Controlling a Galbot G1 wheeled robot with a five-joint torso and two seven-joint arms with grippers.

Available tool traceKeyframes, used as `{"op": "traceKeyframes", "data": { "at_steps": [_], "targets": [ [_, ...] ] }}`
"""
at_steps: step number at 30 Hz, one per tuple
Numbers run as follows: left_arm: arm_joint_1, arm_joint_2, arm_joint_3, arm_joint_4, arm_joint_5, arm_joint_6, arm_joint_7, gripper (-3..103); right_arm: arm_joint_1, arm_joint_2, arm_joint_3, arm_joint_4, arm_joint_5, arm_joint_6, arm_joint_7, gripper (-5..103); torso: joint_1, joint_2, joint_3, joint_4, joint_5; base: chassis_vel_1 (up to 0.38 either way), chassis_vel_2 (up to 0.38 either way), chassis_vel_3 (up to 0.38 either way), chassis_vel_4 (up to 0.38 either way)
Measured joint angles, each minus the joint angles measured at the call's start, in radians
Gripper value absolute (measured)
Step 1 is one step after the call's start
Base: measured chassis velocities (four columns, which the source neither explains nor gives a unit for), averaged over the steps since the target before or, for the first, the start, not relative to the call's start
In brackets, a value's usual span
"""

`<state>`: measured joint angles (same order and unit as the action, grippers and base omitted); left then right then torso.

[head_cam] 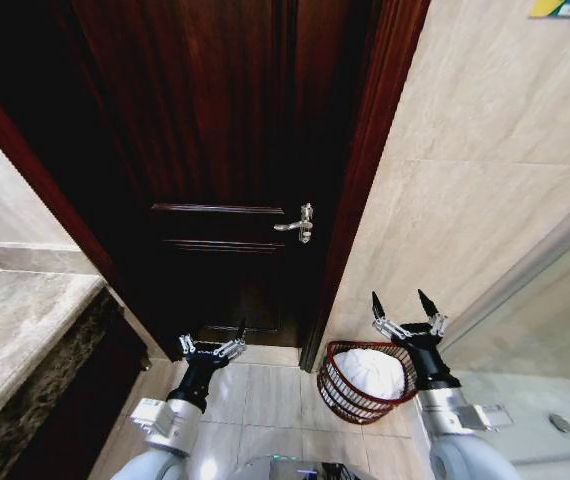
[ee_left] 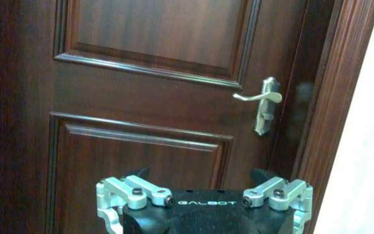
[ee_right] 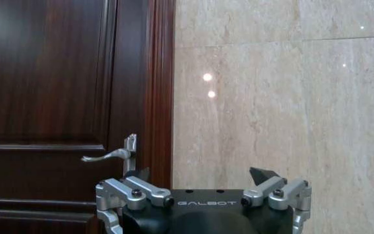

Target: Discard the used towel into the hamper.

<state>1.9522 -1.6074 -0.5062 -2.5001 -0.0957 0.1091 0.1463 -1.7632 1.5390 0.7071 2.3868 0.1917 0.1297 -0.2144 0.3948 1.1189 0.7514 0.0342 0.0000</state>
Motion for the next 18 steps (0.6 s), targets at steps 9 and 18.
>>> {"op": "traceKeyframes", "data": {
  "at_steps": [9,18],
  "targets": [
    [0.000,0.000,0.000,0.000,0.000,0.000,0.000,100,0.000,0.000,0.001,-0.001,0.000,0.000,-0.001,100,0.000,0.000,0.000,-0.0001,-0.0003,-0.026,-0.027,0.030,0.033],
    [0.000,0.000,0.000,0.000,0.000,0.000,0.000,100,0.000,0.000,0.001,-0.002,0.001,0.000,-0.001,100,0.000,0.000,0.000,0.0000,0.0001,-0.175,-0.169,0.175,0.178]
  ]
}}
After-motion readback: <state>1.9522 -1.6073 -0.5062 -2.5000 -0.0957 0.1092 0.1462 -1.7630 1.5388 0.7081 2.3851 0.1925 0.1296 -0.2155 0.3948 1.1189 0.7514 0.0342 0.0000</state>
